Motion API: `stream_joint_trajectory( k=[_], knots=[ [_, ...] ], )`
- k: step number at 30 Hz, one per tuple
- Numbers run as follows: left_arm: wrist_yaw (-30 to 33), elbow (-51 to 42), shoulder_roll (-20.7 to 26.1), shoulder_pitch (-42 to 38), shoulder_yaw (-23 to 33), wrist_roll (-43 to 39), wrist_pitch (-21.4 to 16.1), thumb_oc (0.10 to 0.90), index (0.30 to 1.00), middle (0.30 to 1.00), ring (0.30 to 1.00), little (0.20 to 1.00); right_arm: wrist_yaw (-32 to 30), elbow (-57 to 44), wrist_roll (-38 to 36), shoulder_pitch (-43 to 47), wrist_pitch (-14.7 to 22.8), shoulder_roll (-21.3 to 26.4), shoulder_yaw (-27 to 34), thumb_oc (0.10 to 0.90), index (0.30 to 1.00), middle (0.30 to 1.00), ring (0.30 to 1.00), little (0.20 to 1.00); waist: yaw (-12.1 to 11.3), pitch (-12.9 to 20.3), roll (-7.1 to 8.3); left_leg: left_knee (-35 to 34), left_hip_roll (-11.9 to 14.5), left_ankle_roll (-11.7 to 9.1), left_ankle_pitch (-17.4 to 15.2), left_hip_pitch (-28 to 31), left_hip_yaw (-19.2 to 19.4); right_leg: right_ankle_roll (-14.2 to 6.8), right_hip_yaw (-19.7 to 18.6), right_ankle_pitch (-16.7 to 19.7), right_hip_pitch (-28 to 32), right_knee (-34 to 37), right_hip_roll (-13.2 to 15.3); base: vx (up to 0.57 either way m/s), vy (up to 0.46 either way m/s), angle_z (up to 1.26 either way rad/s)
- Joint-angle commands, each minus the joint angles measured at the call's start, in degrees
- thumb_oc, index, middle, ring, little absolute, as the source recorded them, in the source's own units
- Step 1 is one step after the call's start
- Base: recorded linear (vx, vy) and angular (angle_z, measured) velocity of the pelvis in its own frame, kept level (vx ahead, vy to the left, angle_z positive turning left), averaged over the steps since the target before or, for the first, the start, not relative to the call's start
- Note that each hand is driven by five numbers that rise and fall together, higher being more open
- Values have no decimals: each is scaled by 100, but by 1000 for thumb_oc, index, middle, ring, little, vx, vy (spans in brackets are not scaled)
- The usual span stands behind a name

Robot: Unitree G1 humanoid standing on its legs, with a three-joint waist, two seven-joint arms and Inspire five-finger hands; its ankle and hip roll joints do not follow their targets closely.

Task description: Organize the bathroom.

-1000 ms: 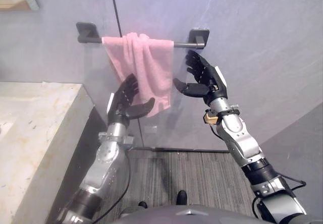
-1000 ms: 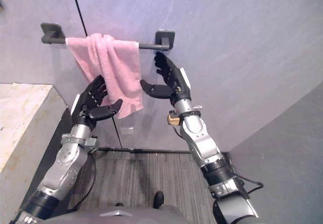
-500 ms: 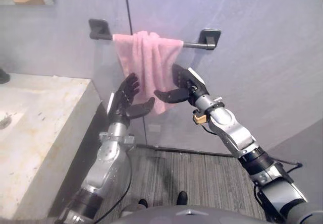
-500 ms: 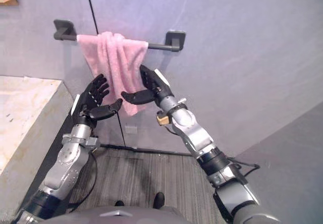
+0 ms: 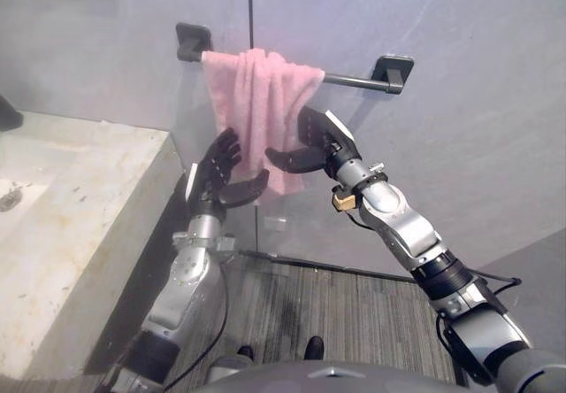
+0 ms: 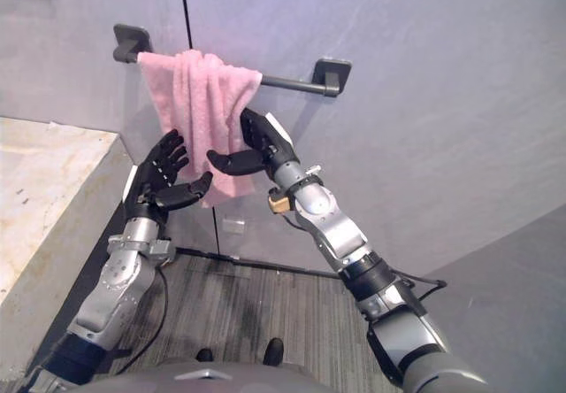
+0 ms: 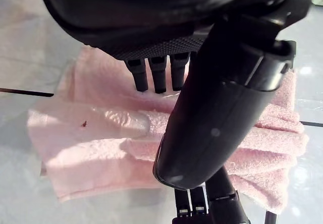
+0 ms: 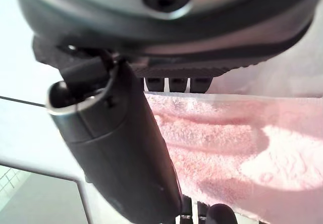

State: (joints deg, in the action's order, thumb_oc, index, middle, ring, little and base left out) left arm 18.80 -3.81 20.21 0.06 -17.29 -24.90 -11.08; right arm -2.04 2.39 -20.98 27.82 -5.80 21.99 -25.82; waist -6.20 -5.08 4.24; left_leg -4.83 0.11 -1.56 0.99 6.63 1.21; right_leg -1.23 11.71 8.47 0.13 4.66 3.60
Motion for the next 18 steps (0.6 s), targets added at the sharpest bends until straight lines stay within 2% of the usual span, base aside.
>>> stream_joint_trajectory(
  k=[1, 2, 3, 12, 18],
  knots=[
    [-7, -143, -37, -817, -62, 124, -507, 800, 900, 900, 900, 900, -244, -317, 40, 612, 591, -189, 463, 505, 458, 458, 458, 458, 53, 161, -35, -17, -315, 318, -166, -41, 229, -222, 70, -444, 526, 34, 1, 0, 4, -5],
    [-8, -143, -40, -815, -63, 125, -509, 800, 900, 900, 900, 900, -250, -326, 43, 594, 583, -192, 469, 483, 425, 425, 425, 425, 55, 162, -37, -17, -315, 319, -166, -41, 231, -220, 65, -445, 526, 34, -1, -1, 6, -5],
    [-7, -145, -53, -806, -70, 153, -521, 800, 900, 900, 900, 900, -280, -324, 43, 546, 619, -200, 473, 400, 300, 300, 300, 300, 66, 153, -41, -17, -316, 322, -168, -40, 229, -217, 52, -447, 524, 34, -6, 1, 8, -6],
    [228, -150, -61, -711, 5, 370, -635, 800, 900, 900, 900, 900, -241, -331, 98, 225, 723, -233, 518, 400, 300, 300, 300, 300, 115, 150, -70, -17, -304, 317, -184, -15, 286, -224, 14, -456, 525, 34, -22, 3, 3, -3],
    [689, -252, 18, -761, 329, 373, -724, 800, 900, 900, 900, 900, -267, -311, 152, 17, 798, -221, 546, 400, 300, 300, 300, 300, 124, 164, -87, -17, -311, 313, -170, -17, 275, -221, 23, -462, 530, 34, -25, 0, 0, 0]
  ],
)
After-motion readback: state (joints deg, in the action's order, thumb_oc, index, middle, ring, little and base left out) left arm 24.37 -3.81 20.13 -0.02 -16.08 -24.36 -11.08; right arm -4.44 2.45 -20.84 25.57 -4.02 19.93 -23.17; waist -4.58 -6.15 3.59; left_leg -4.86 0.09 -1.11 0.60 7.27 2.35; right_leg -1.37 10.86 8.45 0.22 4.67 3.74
